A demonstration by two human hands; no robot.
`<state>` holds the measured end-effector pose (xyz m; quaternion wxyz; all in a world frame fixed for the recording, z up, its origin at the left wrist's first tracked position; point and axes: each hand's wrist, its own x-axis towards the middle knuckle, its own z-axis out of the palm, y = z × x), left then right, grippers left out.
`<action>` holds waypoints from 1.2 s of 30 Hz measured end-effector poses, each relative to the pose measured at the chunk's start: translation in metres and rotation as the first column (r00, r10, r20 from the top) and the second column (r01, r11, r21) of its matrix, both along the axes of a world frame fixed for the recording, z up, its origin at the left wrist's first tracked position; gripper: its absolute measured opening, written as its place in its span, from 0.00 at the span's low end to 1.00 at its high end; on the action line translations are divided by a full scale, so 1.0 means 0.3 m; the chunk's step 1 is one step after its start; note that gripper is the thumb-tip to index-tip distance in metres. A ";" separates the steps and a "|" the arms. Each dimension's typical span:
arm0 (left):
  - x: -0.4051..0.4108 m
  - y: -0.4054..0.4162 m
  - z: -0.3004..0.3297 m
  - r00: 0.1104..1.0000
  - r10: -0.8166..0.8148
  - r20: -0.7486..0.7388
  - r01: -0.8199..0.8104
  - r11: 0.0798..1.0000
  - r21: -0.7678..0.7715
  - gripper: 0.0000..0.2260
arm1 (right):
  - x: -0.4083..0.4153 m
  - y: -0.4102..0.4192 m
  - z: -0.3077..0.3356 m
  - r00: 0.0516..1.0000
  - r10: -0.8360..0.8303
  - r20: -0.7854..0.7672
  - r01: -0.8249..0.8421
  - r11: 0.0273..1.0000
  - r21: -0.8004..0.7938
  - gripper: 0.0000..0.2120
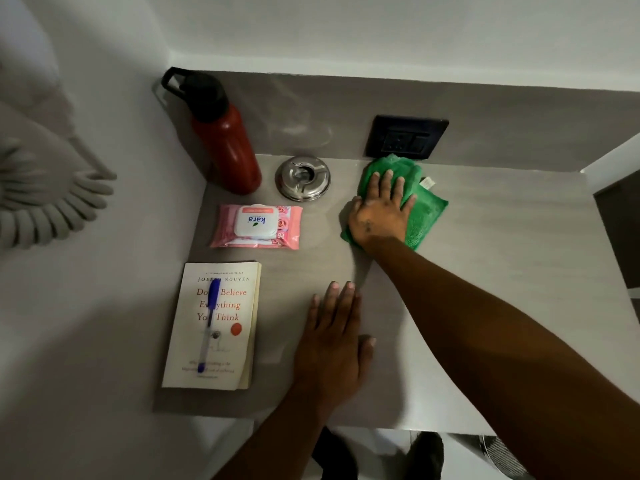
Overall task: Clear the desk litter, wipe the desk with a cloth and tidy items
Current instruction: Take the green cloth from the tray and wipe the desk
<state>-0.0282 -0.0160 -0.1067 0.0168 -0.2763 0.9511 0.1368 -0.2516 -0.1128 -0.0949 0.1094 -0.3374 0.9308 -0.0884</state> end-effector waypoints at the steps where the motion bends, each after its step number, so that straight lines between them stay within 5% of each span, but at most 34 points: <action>1: 0.007 -0.006 0.000 1.000 -0.003 0.001 0.003 1.000 -0.001 0.32 | 0.009 0.014 0.001 0.998 0.056 -0.010 -0.056 0.998 -0.002 0.33; 8: 0.066 -0.041 -0.013 1.000 0.020 0.005 -0.020 0.999 -0.028 0.32 | 0.120 0.153 0.022 0.951 0.307 -0.020 -0.308 0.951 -0.022 0.31; 15: 0.149 -0.053 0.000 0.999 0.019 0.036 -0.014 0.992 -0.123 0.33 | 0.310 0.614 0.025 0.948 0.319 0.019 -0.318 0.947 -0.043 0.31; 20: 0.139 -0.043 0.015 0.995 0.049 0.086 -0.039 0.992 -0.118 0.32 | -0.002 0.976 0.019 1.000 -0.010 -0.027 0.010 1.000 -0.006 0.33; 25: 0.127 -0.041 0.013 0.991 0.069 0.118 -0.054 0.990 -0.127 0.31 | -0.162 0.825 -0.001 0.965 -0.264 0.007 0.263 0.964 0.047 0.34; 30: 0.130 -0.047 0.001 0.991 0.076 0.113 -0.062 0.991 -0.122 0.30 | 0.244 0.720 0.010 1.000 -0.018 0.011 0.018 0.998 -0.052 0.31; 34: 0.144 -0.059 0.007 0.995 0.042 0.085 -0.035 0.996 -0.088 0.30 | 0.464 0.707 0.059 0.962 0.141 0.234 -0.101 0.979 -0.174 0.28; 36: 0.128 -0.049 0.018 0.995 0.097 0.007 -0.097 0.995 -0.031 0.30 | 0.399 0.783 0.098 0.929 0.150 0.337 -0.026 0.938 -0.345 0.25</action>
